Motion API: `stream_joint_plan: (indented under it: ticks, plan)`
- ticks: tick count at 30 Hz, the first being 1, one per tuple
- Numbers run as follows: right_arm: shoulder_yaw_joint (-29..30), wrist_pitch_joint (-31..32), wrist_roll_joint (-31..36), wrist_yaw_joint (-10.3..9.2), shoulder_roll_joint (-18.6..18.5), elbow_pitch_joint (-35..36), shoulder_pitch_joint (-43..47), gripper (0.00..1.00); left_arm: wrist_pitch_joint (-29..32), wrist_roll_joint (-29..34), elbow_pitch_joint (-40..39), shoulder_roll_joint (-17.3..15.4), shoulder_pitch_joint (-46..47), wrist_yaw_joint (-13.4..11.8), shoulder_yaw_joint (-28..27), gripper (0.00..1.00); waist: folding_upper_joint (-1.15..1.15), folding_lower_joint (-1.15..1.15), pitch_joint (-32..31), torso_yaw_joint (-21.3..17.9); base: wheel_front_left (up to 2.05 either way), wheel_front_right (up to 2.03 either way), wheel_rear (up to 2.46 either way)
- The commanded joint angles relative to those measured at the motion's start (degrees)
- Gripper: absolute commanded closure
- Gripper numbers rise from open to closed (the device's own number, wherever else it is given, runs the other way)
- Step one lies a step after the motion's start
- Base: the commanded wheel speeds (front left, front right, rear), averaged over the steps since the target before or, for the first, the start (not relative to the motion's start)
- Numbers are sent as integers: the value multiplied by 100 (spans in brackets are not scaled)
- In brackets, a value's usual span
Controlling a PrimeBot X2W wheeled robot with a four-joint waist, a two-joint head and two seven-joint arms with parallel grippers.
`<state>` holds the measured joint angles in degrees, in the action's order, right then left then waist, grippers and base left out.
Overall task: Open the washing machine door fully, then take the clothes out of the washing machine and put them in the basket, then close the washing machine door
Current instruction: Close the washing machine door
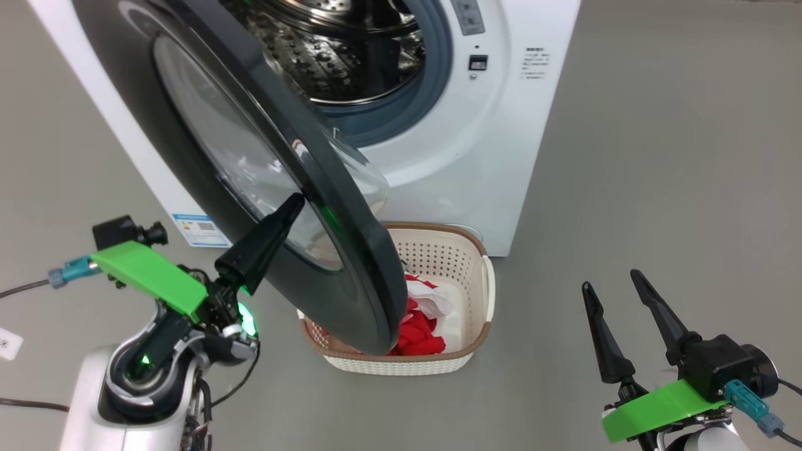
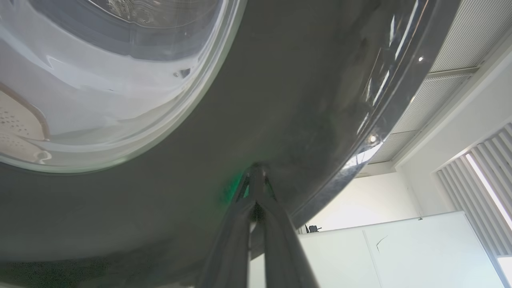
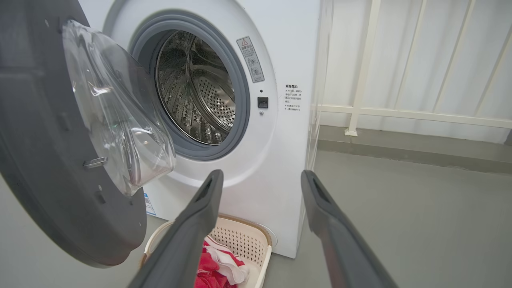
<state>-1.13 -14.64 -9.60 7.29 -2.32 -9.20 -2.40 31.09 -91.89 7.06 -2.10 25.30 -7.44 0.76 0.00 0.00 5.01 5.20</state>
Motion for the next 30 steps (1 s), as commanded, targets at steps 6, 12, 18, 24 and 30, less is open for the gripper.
stream_joint_plan:
  ticks: [6,12,18,24,30]
  plan:
    - [-143,-36,14,20,-55,139,-219,0,-152,-134,-47,-77,364,155,-56,100,0,0,65,-267,0,0,0]
    - [-138,-36,32,20,-55,149,-256,0,-363,-223,82,-77,521,258,14,100,0,0,156,-483,0,0,0]
    - [-137,-36,30,20,-55,162,-293,0,-529,-338,217,-77,715,393,109,100,0,0,248,-682,0,0,0]
    - [-129,-36,15,20,-55,195,-337,0,-745,-321,391,-77,912,445,114,100,0,0,372,-870,0,0,0]
    - [-139,-36,-34,20,-55,218,-407,0,-984,-311,506,-77,1138,483,83,100,0,0,525,-1036,0,0,0]
